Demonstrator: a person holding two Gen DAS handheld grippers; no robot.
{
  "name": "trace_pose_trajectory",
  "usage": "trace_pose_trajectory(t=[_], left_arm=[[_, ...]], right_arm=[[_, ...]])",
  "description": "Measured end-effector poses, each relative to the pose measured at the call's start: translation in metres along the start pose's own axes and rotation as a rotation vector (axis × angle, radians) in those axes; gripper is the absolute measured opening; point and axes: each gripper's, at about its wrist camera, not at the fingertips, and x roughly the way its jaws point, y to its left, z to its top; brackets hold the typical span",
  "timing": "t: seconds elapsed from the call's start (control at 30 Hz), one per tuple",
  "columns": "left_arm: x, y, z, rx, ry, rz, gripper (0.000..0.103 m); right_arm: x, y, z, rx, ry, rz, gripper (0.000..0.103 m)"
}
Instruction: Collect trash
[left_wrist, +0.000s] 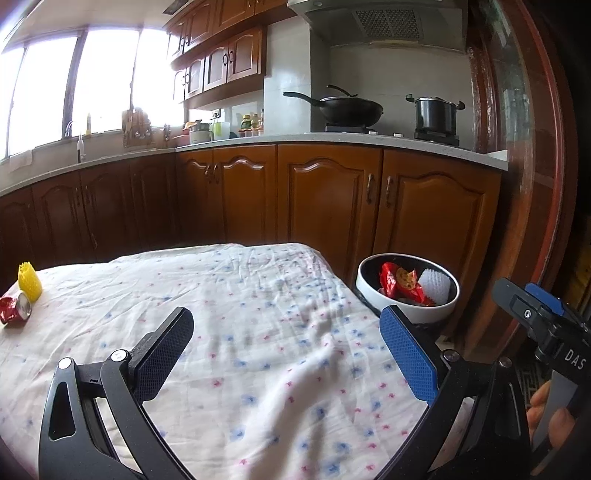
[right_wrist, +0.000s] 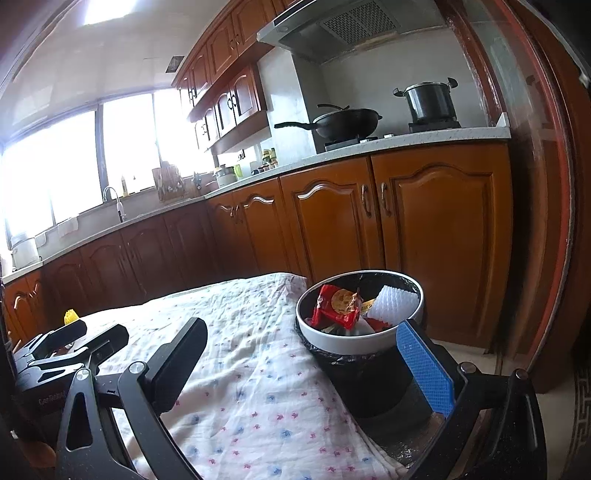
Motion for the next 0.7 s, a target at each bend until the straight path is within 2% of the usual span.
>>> trace_pose_trajectory(t=[0.7], left_arm=[[0.0000, -0.0020, -0.0016, 0.002, -0.005, 0.015, 0.103]], right_arm=[[0.0027, -0.0095, 0.0002, 0.045, 0.009, 0.012, 0.103]])
